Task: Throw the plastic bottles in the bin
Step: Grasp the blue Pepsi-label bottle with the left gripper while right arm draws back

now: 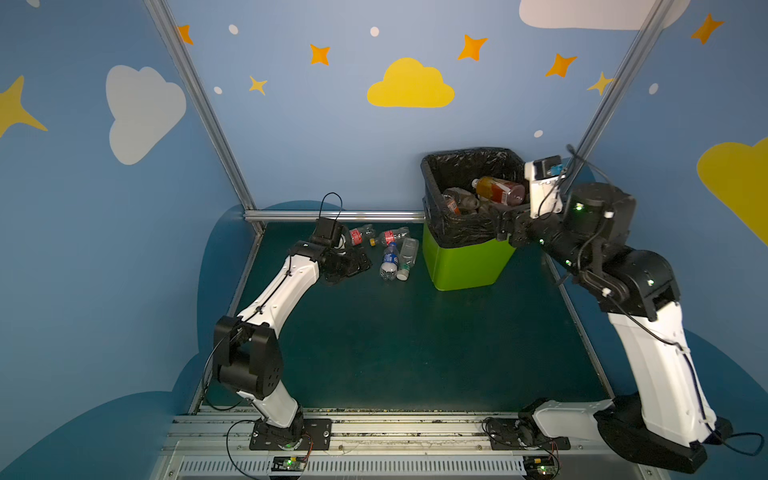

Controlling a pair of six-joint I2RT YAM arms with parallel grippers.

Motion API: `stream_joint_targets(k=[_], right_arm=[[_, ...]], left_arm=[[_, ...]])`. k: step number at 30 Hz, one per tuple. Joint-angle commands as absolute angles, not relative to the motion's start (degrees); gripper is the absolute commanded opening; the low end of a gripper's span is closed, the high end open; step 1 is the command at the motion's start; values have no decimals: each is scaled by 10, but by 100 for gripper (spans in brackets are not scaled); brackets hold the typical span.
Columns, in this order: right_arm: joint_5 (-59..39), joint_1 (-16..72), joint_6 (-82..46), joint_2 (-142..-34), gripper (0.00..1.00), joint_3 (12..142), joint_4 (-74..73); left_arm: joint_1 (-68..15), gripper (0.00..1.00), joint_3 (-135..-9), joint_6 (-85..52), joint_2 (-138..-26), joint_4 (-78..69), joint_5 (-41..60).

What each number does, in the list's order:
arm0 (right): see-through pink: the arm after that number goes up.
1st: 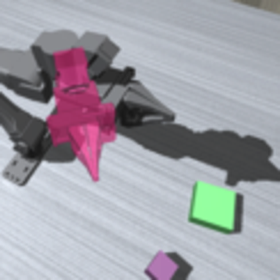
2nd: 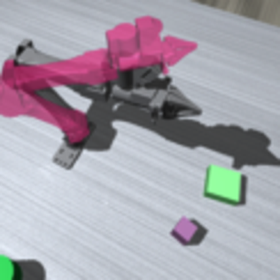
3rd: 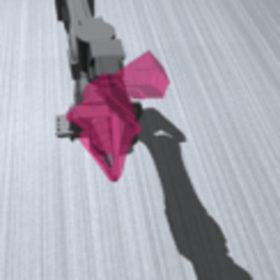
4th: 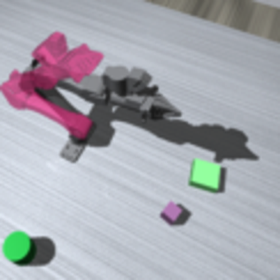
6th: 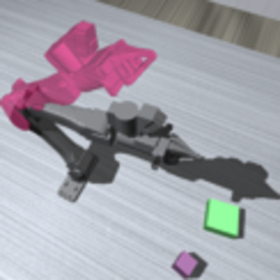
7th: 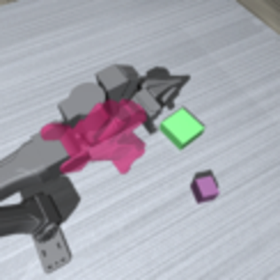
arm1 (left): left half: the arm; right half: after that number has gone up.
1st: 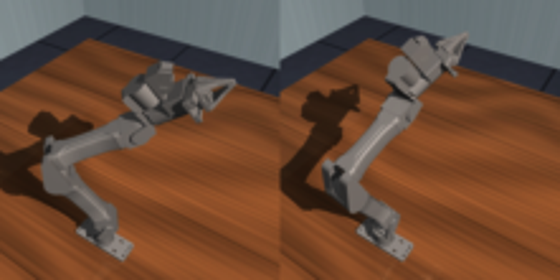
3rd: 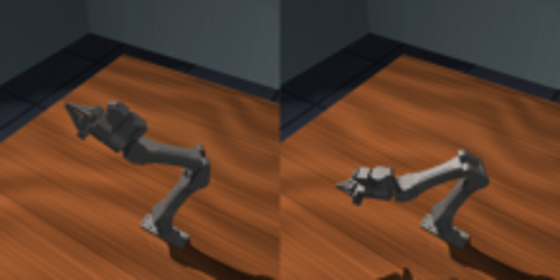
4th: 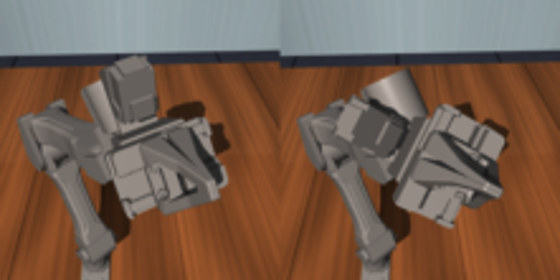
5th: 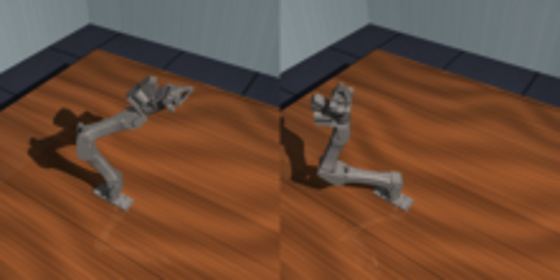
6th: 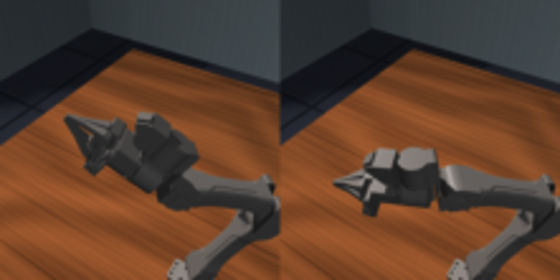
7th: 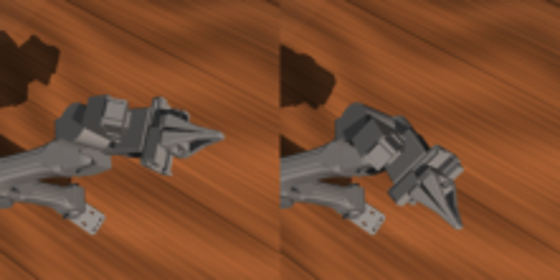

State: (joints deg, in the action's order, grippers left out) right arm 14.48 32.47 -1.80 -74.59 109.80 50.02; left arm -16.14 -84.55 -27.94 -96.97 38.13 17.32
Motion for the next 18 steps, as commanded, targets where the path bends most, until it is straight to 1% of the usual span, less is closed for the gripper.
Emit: stream_joint_targets(k=[1, 7, 9, 13, 18], right_arm=[[112, 329, -76, -712, 80, 1026, 531], [87, 329, -147, -649, 74, 904, 572], [84, 330, -162, -636, 71, 878, 585], [70, 329, -190, -610, 62, 828, 590], [77, 330, -199, -593, 61, 792, 604]], left_arm=[[-189, 98, -897, -271, -1014, 343, 150], [-226, 97, -1039, -227, -1134, 385, 125], [-230, 95, -1071, -219, -1164, 393, 112], [-230, 91, -1115, -210, -1212, 404, 96], [-231, 90, -1180, -188, -1272, 439, 70]])
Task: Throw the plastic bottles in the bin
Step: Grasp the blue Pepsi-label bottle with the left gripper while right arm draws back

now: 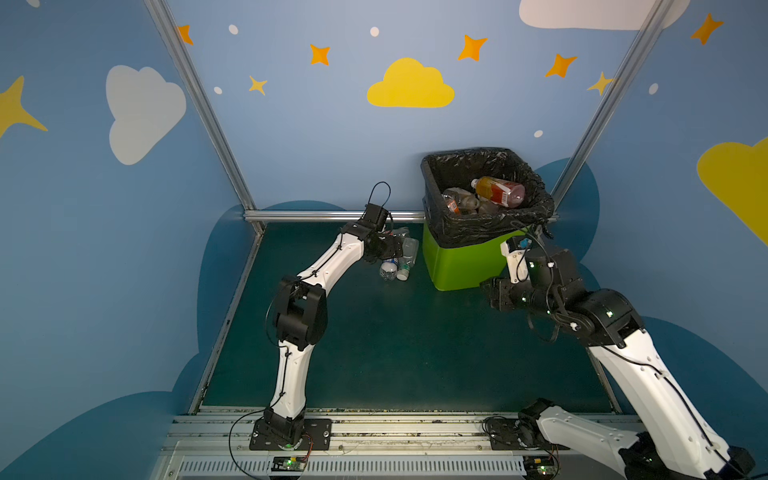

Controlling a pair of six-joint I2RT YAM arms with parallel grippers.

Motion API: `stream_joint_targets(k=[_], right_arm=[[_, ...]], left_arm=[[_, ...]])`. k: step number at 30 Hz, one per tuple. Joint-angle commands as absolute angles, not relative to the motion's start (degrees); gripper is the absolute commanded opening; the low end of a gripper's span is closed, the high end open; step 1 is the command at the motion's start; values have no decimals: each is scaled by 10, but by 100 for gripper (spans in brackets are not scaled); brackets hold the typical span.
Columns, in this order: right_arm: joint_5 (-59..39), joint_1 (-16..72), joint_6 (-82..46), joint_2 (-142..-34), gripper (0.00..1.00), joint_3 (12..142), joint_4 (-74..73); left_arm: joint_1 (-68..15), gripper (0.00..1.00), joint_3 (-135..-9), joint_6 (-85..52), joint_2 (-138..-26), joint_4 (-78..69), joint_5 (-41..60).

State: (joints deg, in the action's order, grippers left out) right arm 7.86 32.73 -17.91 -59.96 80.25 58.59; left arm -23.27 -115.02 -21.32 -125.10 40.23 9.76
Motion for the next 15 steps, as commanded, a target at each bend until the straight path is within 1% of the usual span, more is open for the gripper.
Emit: stream_joint_targets(k=[1, 3, 7, 11, 15], right_arm=[[82, 330, -199, -591, 61, 787, 608], [89, 330, -199, -589, 61, 784, 615], [95, 330, -201, -586, 59, 781, 622], [103, 329, -202, -583, 59, 779, 626], [110, 329, -201, -584, 59, 781, 629]], left_arm=[[-230, 89, -1193, -183, -1286, 446, 67], [-230, 86, -1229, -178, -1313, 463, 61], [-231, 86, -1301, -174, -1367, 498, 51], [-231, 82, -1377, -172, -1419, 541, 44], [-230, 81, -1415, -171, -1450, 565, 42]])
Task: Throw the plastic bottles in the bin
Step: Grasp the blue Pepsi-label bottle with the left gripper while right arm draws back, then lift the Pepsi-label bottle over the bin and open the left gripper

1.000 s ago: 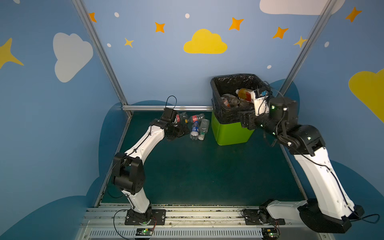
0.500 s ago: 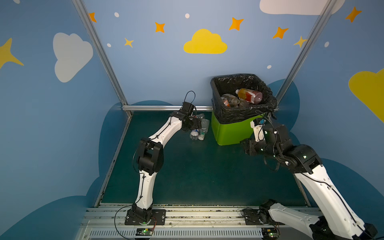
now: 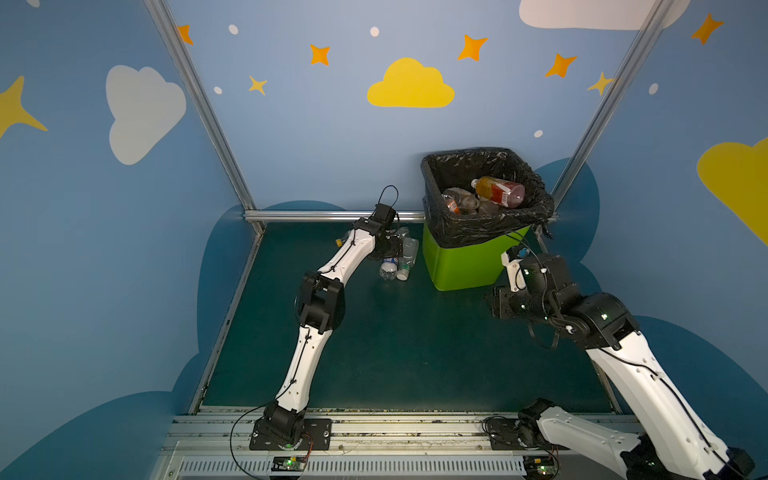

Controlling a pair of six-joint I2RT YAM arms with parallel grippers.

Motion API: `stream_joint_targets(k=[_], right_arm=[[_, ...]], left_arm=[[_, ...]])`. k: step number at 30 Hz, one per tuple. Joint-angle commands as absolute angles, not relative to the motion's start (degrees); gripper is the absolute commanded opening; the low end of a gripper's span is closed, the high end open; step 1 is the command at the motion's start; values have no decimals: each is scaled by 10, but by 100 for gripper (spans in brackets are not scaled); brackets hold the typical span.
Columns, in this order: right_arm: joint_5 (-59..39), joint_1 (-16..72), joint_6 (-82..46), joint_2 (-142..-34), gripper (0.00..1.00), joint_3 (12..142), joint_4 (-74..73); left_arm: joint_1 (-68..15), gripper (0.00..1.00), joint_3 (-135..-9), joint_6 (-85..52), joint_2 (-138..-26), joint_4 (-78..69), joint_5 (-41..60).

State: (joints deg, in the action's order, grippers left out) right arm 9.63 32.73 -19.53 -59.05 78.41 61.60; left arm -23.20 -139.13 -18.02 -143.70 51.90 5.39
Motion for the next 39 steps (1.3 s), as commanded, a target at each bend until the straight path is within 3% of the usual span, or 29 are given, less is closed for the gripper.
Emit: stream_joint_targets(k=[1, 9, 13, 27, 31, 39], right_arm=[[112, 328, -200, -583, 59, 782, 629], [120, 326, -199, -587, 60, 788, 633], [124, 325, -198, -586, 61, 790, 637], [143, 320, -194, -571, 62, 803, 649], [151, 320, -195, -565, 63, 804, 650], [151, 318, -194, -563, 64, 800, 645]], left_arm=[[-230, 80, -1415, -170, -1453, 565, 42], [-231, 73, -1413, -164, -1469, 563, 47], [-231, 63, -1414, -162, -1475, 556, 53], [-227, 65, -1447, -172, -1508, 566, 61], [-223, 50, -1446, -172, -1498, 572, 65], [-199, 51, -1384, -172, -1389, 612, 43]])
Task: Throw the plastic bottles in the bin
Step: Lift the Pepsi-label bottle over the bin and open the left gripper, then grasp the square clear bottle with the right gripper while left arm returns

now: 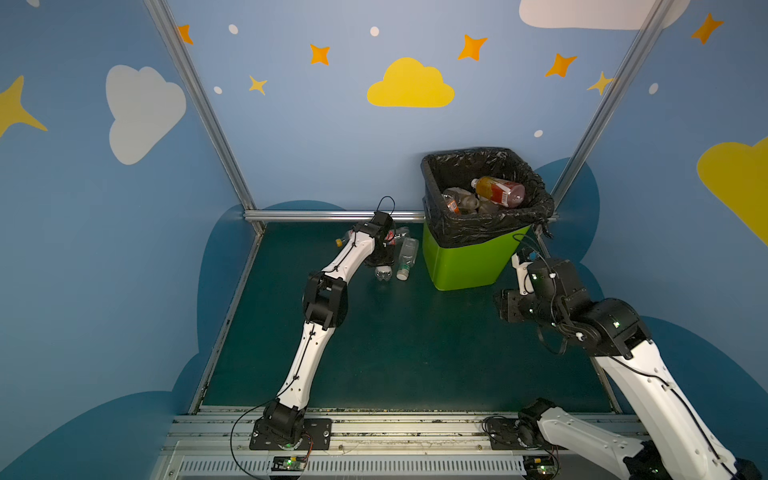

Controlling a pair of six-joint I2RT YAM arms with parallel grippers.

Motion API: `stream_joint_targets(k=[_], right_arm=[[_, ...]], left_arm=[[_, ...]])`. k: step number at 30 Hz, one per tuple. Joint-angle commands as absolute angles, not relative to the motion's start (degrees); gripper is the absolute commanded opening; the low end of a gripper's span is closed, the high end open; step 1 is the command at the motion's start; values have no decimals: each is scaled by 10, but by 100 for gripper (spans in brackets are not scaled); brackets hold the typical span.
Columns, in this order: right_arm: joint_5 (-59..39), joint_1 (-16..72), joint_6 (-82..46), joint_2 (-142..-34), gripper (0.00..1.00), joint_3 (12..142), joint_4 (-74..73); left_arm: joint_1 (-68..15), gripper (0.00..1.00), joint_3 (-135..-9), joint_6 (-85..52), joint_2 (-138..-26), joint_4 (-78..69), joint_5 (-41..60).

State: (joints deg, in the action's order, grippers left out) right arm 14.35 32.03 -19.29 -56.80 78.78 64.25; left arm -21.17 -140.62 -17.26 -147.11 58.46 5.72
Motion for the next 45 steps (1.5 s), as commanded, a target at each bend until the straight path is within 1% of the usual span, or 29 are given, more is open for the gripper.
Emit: stream_joint_targets(k=[1, 6, 8, 10, 11, 13, 15, 17, 18, 19, 20, 21, 22, 24, 29, 33, 38, 41, 45], right_arm=[[149, 318, -195, -564, 64, 798, 644], [139, 318, -194, -570, 64, 796, 632], [135, 318, -190, -575, 64, 800, 629], [132, 318, -186, -582, 64, 804, 628], [130, 318, -184, -585, 64, 807, 627], [124, 318, -181, -591, 64, 810, 623], [118, 317, -178, -595, 64, 813, 618], [111, 317, -175, -599, 64, 815, 614], [107, 317, -174, -601, 64, 815, 611], [103, 317, -173, -602, 64, 816, 608], [101, 317, -174, -602, 64, 815, 607], [99, 317, -173, -603, 64, 816, 609], [97, 317, -174, -602, 64, 818, 612], [100, 317, -176, -596, 64, 818, 622], [104, 316, -185, -574, 64, 799, 615], [77, 317, -179, -585, 65, 793, 595], [33, 320, -176, -619, 67, 788, 561], [4, 330, -184, -642, 70, 780, 533], [-3, 373, -197, -681, 75, 767, 482]], left_arm=[[-195, 51, -1355, -175, -1358, 602, 44], [-169, 51, -1238, -213, -1180, 501, 77], [-166, 51, -1196, -233, -1102, 400, 114], [-171, 51, -1156, -254, -1045, 274, 172], [-178, 53, -1149, -266, -1028, 223, 193], [-207, 54, -1171, -266, -1031, 150, 207], [-241, 56, -1249, -257, -1081, 130, 238], [-276, 57, -1414, -234, -1182, 187, 262], [-293, 62, -1531, -224, -1255, 226, 269], [-304, 78, -1653, -228, -1334, 252, 276], [-309, 99, -1749, -244, -1397, 265, 272], [-310, 100, -1796, -271, -1441, 251, 271], [-305, 100, -1755, -310, -1435, 223, 265], [-301, 100, -1706, -314, -1405, 227, 239], [-300, 100, -1635, -219, -1290, 293, 172], [-299, 100, -1510, -169, -1174, 308, 126], [-274, 100, -1364, -146, -1060, 368, 28], [-226, 100, -1248, -185, -998, 396, 31], [-161, 100, -1036, -233, -900, 380, 69]])
